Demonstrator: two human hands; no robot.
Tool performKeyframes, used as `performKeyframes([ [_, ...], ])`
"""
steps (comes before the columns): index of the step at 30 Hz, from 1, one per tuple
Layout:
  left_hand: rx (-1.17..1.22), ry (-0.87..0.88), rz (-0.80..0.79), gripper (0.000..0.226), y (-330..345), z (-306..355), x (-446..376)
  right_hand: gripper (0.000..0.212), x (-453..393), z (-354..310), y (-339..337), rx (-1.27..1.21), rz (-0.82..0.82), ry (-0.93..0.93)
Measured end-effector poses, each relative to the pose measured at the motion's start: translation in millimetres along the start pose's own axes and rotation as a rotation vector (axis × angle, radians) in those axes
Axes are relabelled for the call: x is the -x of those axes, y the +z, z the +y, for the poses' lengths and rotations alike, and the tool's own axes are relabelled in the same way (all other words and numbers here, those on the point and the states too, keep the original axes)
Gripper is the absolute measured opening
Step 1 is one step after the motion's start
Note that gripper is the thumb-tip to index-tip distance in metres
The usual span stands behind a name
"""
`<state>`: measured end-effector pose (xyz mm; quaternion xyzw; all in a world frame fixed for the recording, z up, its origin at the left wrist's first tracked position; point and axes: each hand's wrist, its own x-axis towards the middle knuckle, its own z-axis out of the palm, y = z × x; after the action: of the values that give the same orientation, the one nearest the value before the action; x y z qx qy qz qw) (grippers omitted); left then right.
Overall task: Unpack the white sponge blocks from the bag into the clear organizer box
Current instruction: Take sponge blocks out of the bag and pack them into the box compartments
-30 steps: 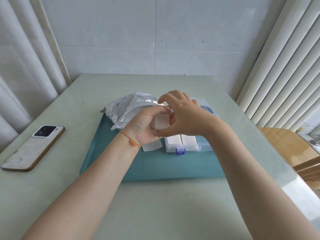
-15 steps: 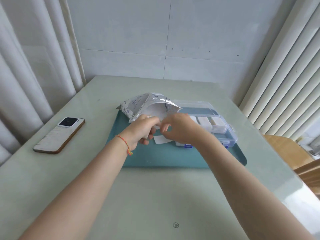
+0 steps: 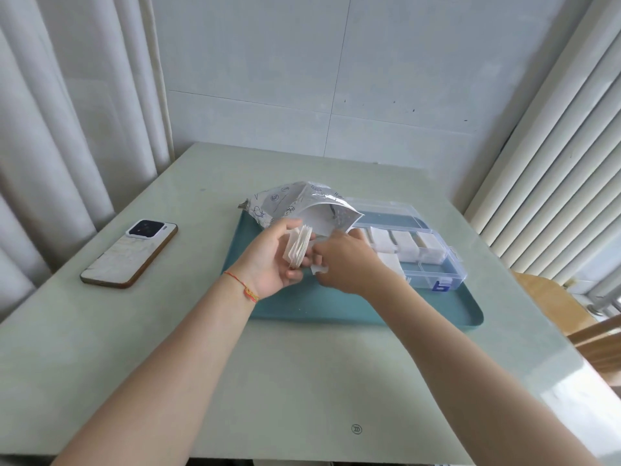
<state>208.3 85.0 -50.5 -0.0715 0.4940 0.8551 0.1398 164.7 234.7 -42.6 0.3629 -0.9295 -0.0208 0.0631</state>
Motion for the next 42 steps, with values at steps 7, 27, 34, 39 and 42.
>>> performKeyframes([
  [7, 0.131, 0.061, 0.065, 0.038, 2.6, 2.2, -0.1, 0.011, 5.1, 0.7, 0.9, -0.098, 0.089, 0.038],
  [27, -0.213, 0.219, 0.123, 0.024, 53.1, 17.9, -39.0, 0.011, 19.4, 73.6, -41.5, -1.527, 0.138, 0.369],
  [34, -0.153, 0.203, 0.047, 0.029, 71.1, 30.2, -52.6, 0.016, 1.9, 85.6, -51.6, -1.175, 0.332, 0.427],
  [39, -0.249, 0.259, 0.078, 0.026, 76.6, 29.4, -64.0, 0.025, -3.4, 97.6, -54.3, -0.975, 0.370, 0.392],
  [42, -0.307, 0.251, 0.152, 0.032, 81.1, 28.6, -69.6, 0.056, 2.2, 103.4, -57.3, -0.877, 0.235, 0.230],
])
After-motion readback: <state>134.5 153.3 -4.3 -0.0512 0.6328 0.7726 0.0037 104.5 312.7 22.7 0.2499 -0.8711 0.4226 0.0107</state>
